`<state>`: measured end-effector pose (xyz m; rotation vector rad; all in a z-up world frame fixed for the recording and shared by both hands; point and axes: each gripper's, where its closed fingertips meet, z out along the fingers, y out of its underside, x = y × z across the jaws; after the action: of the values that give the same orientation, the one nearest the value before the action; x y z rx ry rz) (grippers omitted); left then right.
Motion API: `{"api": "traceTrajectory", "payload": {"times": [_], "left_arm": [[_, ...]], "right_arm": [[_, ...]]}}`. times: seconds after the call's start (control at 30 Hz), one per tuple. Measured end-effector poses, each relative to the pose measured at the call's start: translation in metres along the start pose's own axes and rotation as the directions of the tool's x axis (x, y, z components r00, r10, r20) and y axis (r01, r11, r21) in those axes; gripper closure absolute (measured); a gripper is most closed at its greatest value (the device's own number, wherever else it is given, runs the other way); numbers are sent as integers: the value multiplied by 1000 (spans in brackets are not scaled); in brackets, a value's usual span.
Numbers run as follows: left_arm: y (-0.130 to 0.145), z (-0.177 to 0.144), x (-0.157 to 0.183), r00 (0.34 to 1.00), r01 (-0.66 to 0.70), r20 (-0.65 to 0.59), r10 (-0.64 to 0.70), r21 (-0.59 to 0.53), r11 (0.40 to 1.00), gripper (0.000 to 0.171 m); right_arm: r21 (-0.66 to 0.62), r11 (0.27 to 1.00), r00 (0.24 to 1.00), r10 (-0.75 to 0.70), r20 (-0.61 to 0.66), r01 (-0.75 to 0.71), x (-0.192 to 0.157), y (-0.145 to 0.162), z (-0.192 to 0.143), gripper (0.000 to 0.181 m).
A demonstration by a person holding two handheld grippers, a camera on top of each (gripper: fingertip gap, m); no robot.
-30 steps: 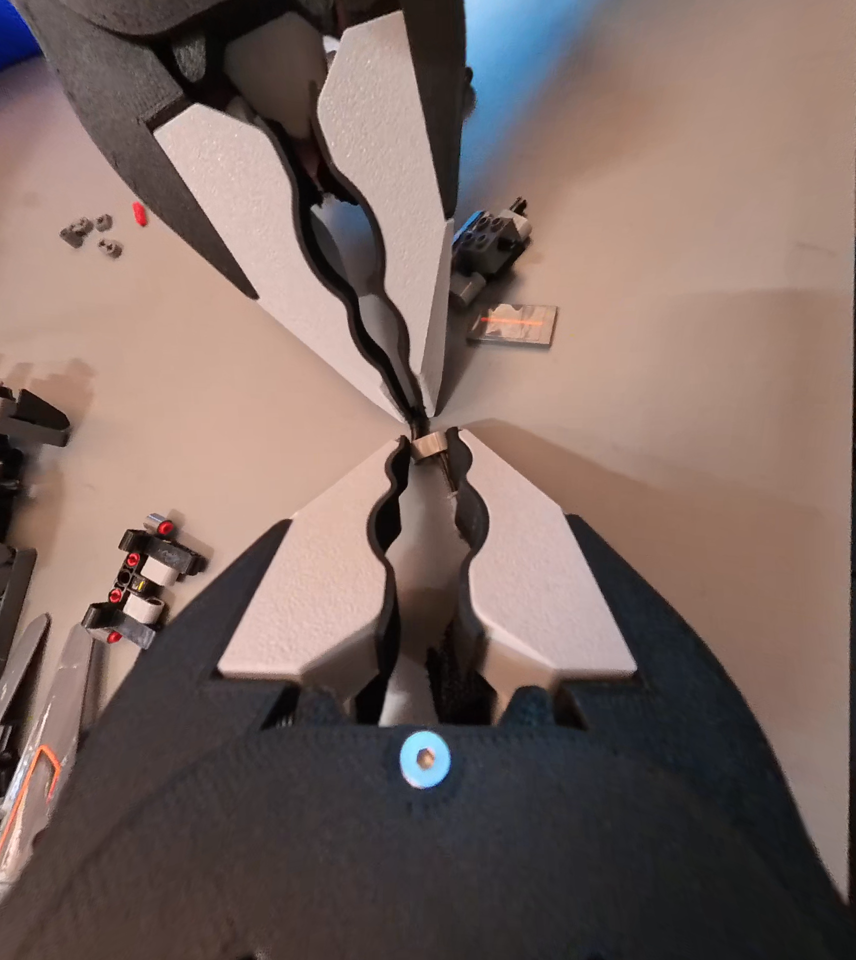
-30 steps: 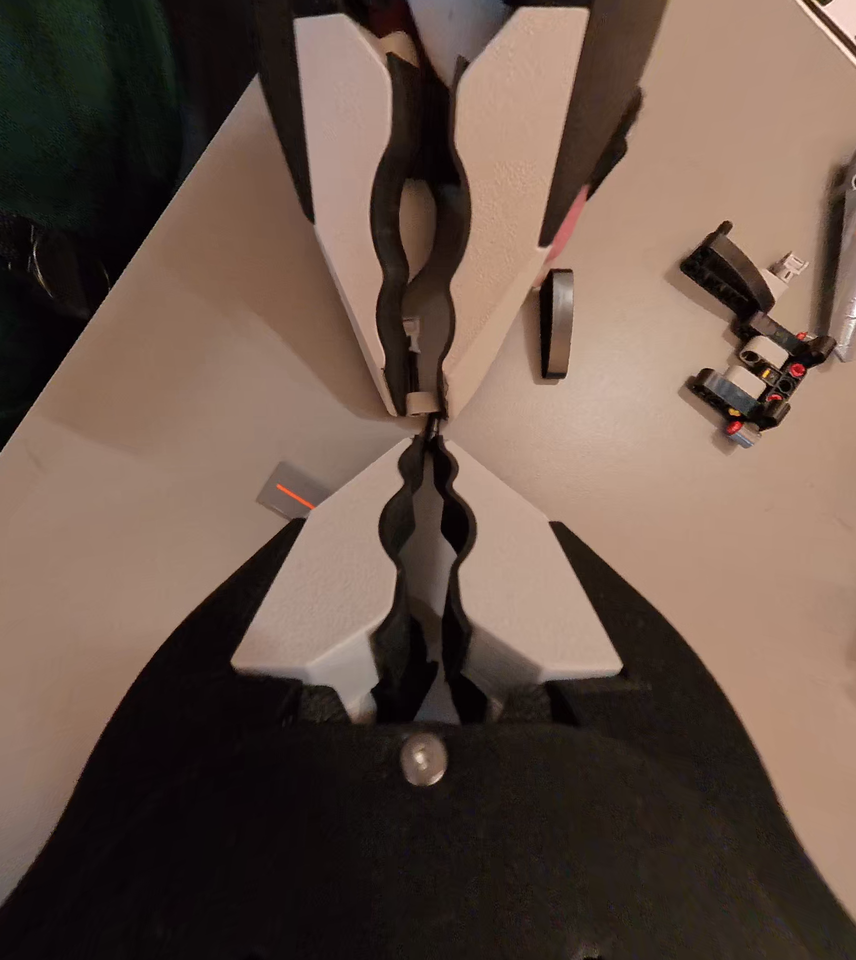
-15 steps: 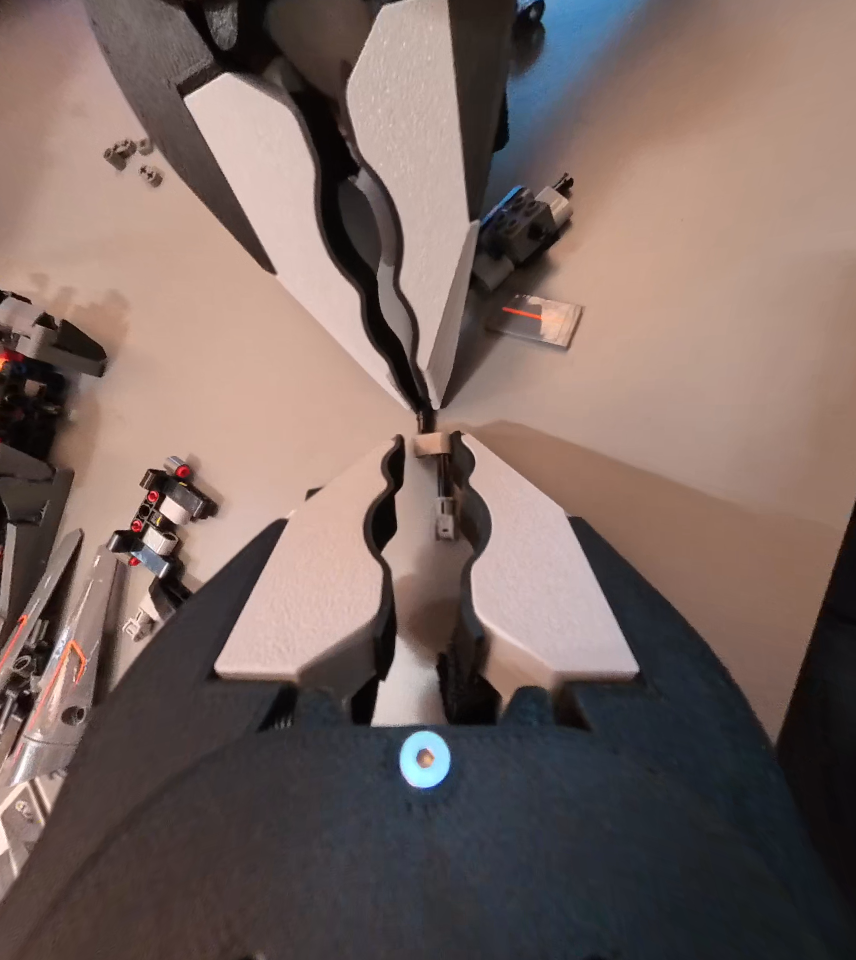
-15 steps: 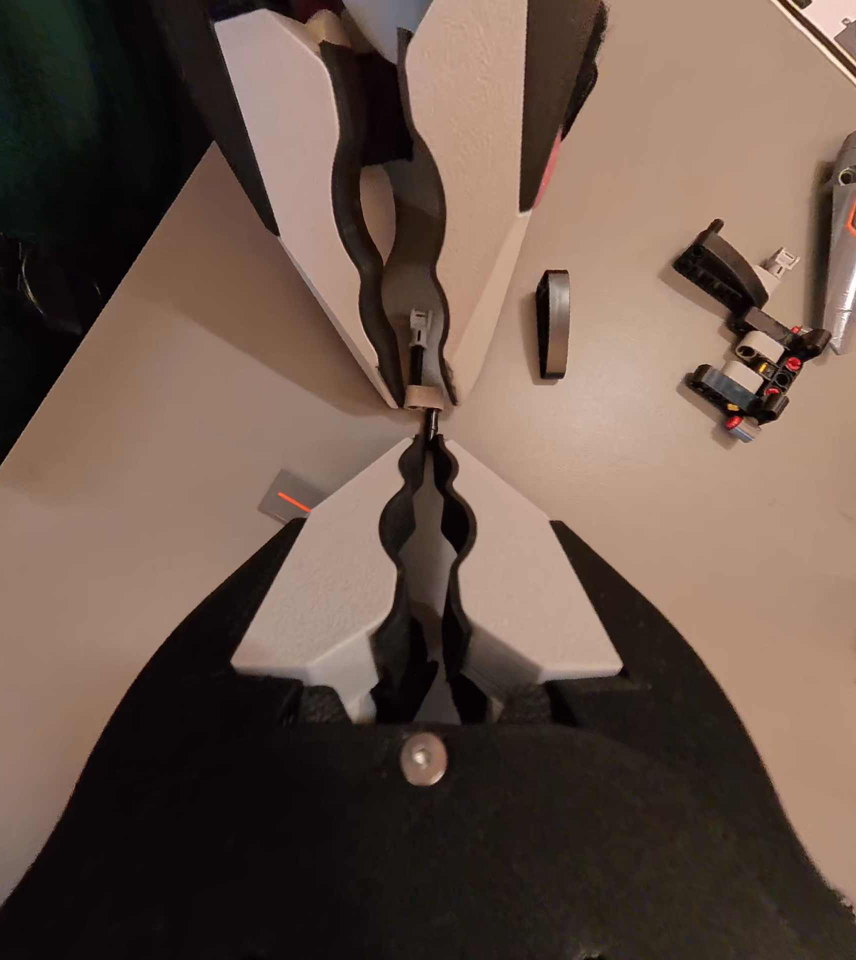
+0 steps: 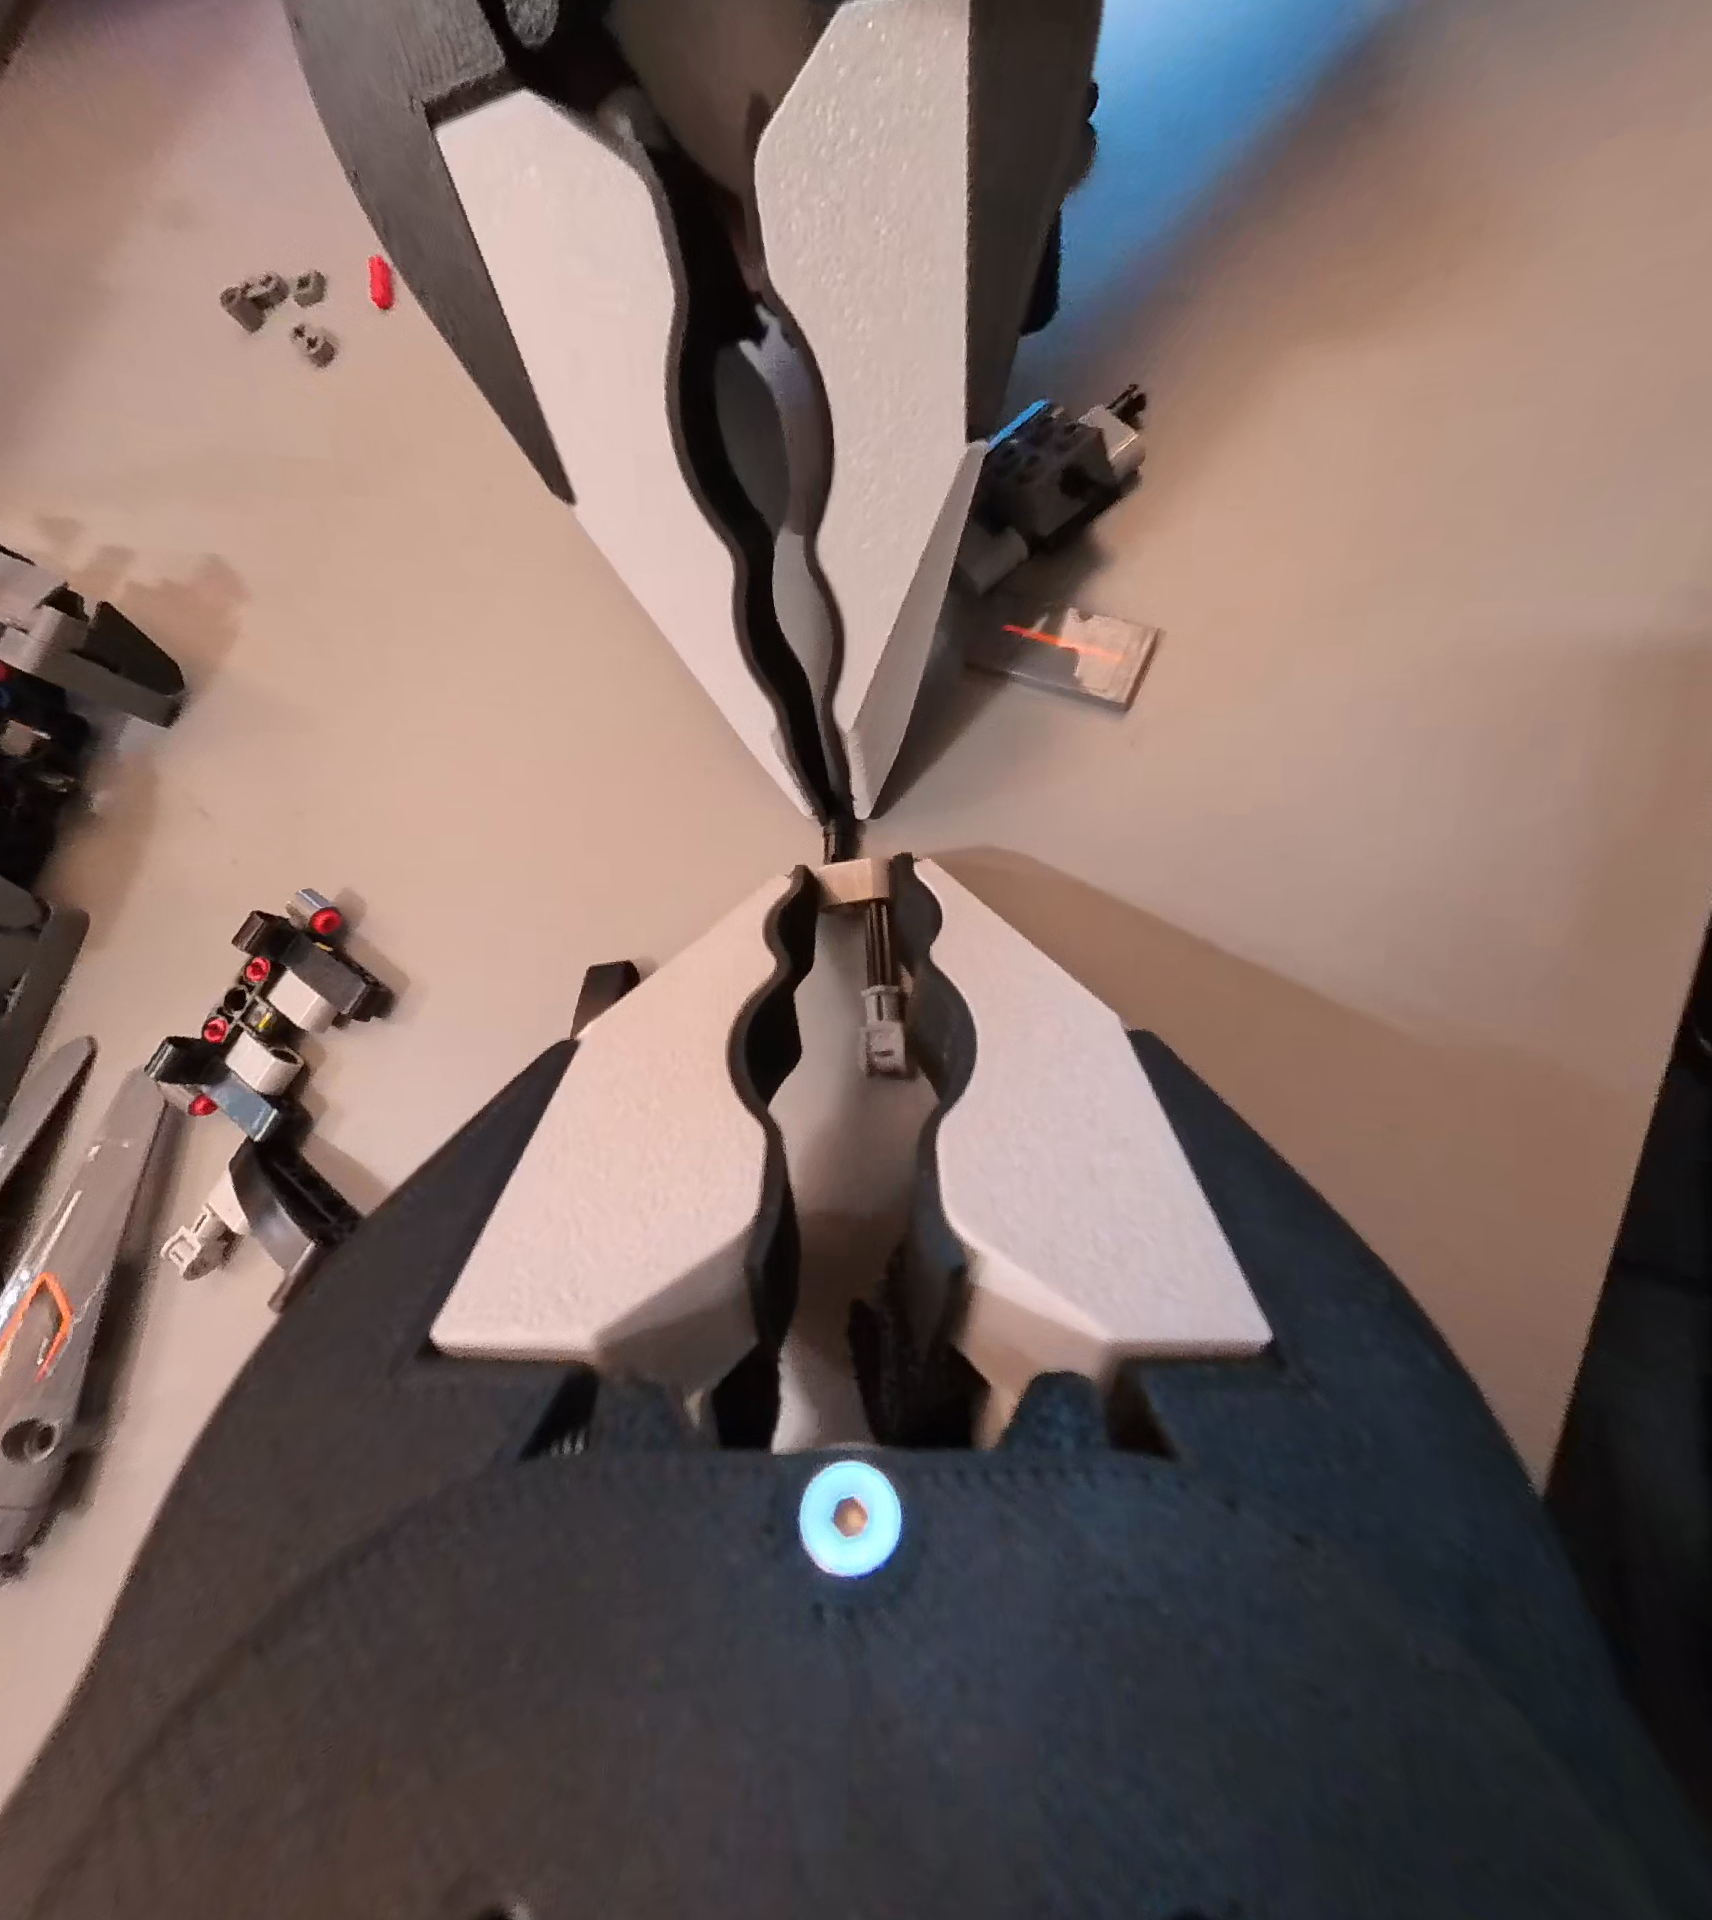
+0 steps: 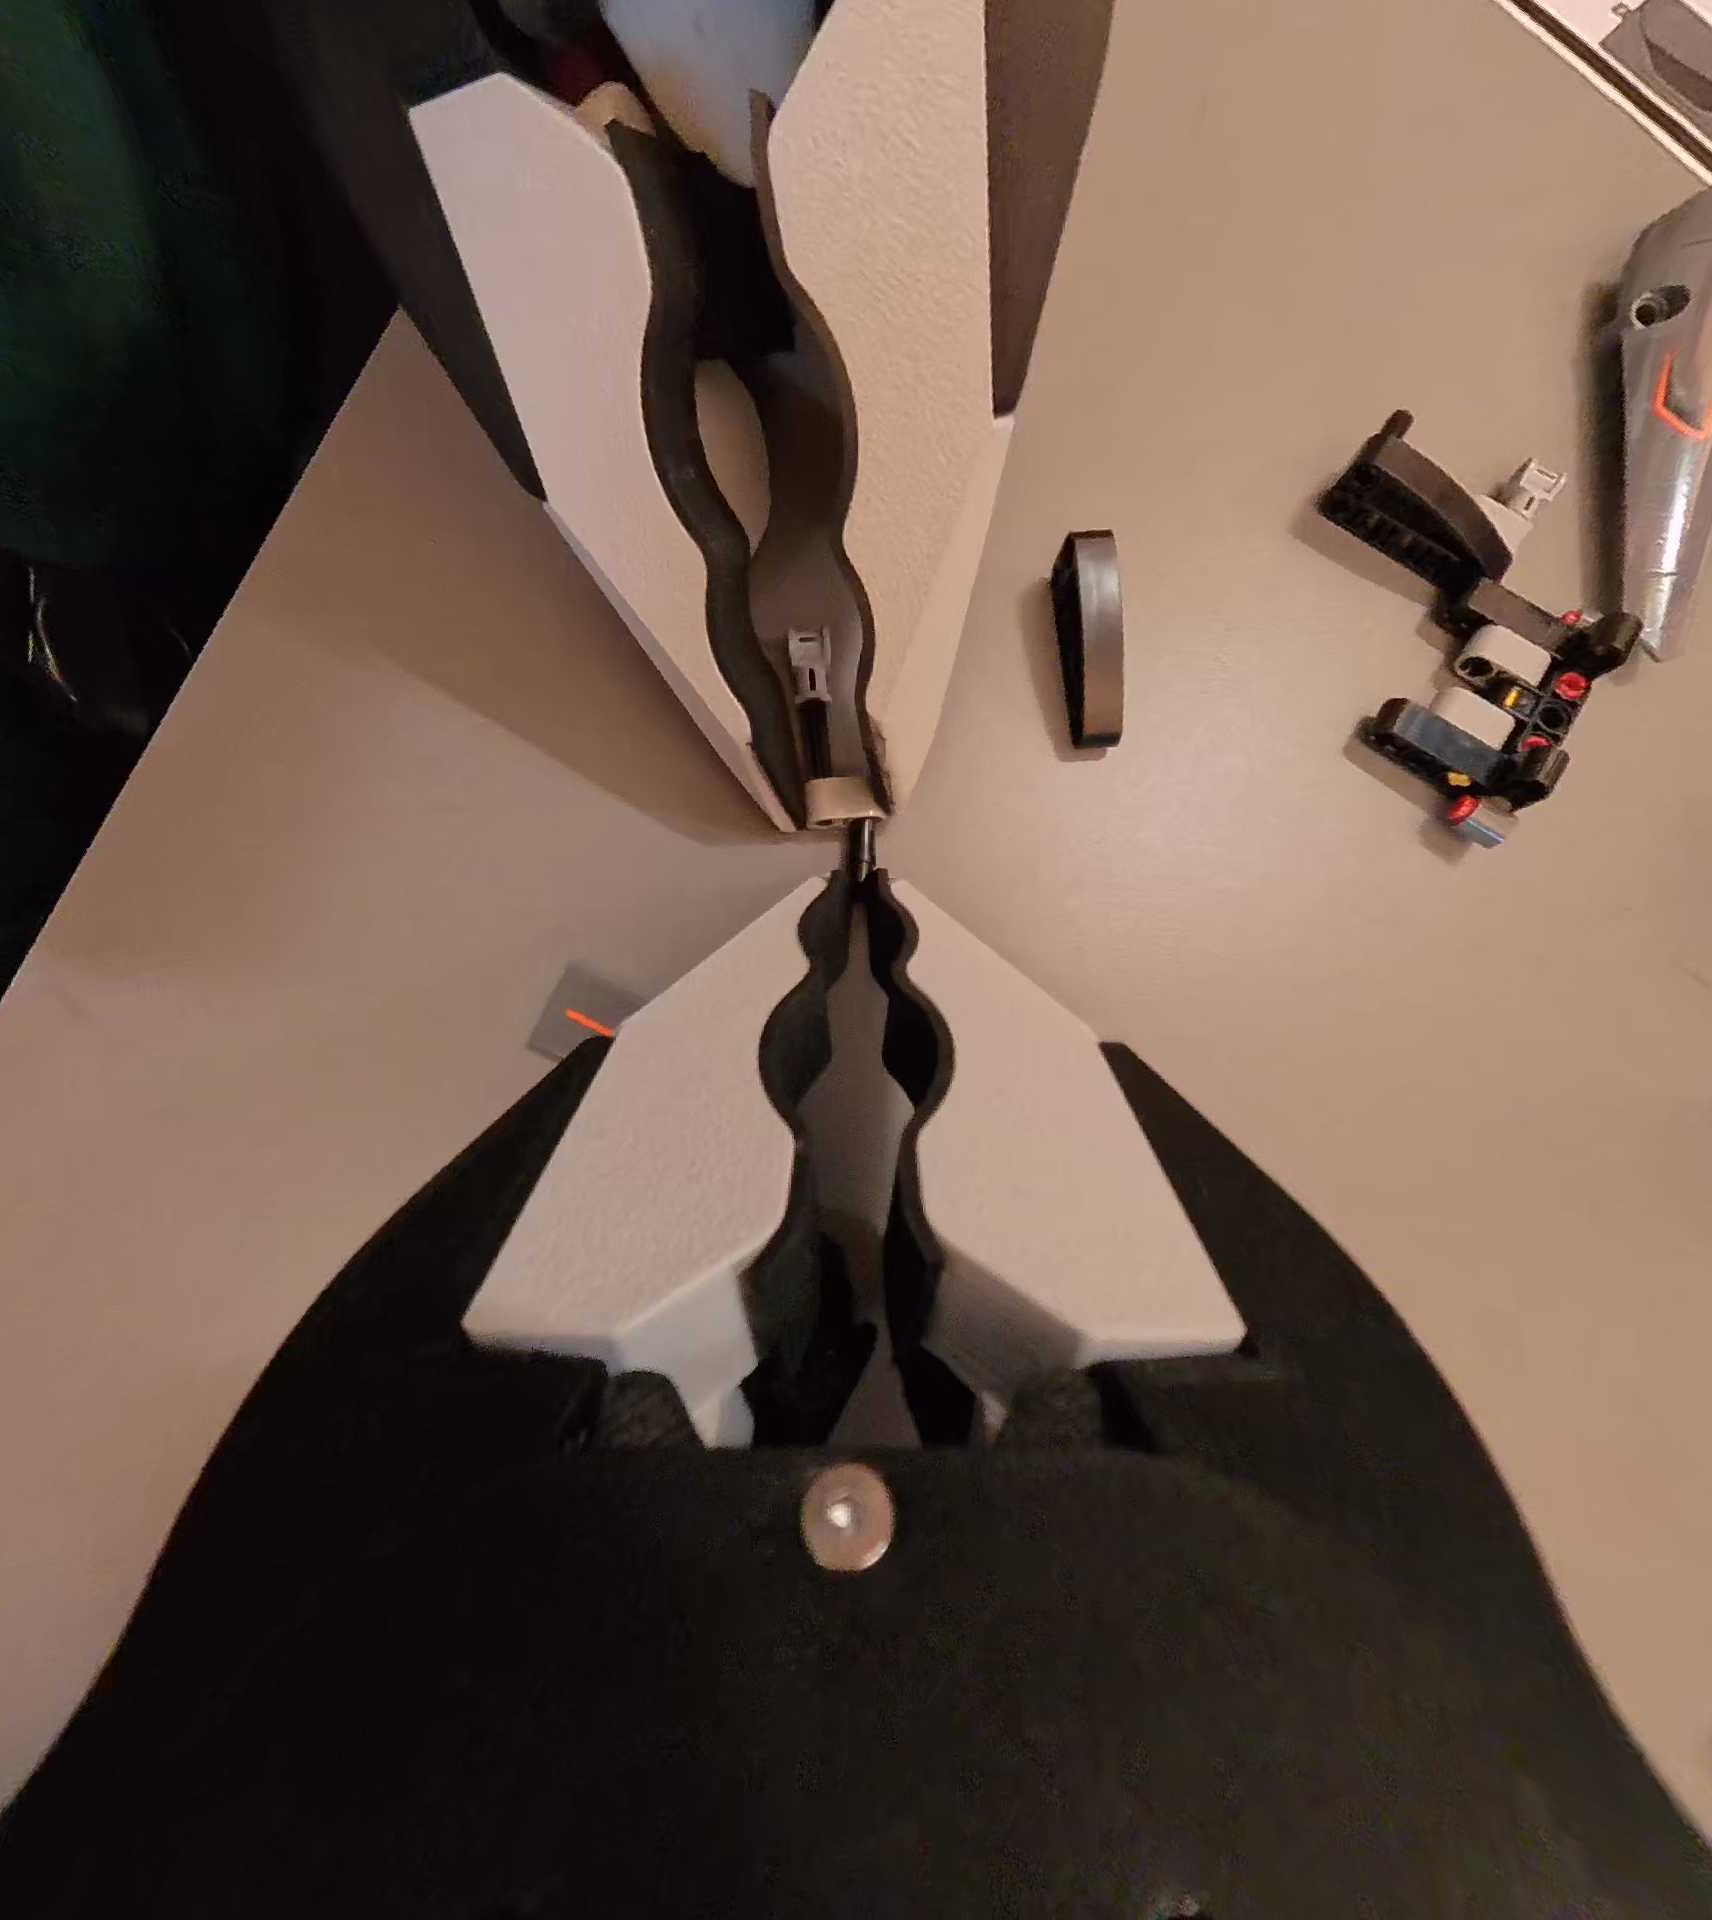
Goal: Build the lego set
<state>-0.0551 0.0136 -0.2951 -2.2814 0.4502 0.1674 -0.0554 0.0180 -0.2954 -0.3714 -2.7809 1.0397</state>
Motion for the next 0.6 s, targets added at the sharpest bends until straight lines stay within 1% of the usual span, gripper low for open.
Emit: {"api": "traceTrajectory", "payload": {"times": [0.2, 0.27, 0.43, 0.53, 0.6], "left_arm": [[0, 0, 0, 1000, -8, 29, 8, -1, 1000, 158], [0, 0, 0, 1000, -11, 26, 11, 1, 1000, 158], [0, 0, 0, 999, -28, 20, 27, 4, 1000, 158], [-1, 1, 0, 999, -41, 17, 41, 7, 999, 158], [-1, 1, 1, 999, -44, 10, 44, 9, 999, 158]], "right_arm": [[-7, 1000, 1000, 0, -27, 0, -1, 0, 0, 180], [-1, 1000, 1000, -3, -10, 3, -1, 0, 0, 180], [-35, 997, 997, -74, 37, 76, 0, -1, 0, 180], [-25, 995, 993, -90, 72, 92, 0, -1, 1, 180], [-44, 992, 989, -115, 88, 119, 0, -1, 1, 180]]}}
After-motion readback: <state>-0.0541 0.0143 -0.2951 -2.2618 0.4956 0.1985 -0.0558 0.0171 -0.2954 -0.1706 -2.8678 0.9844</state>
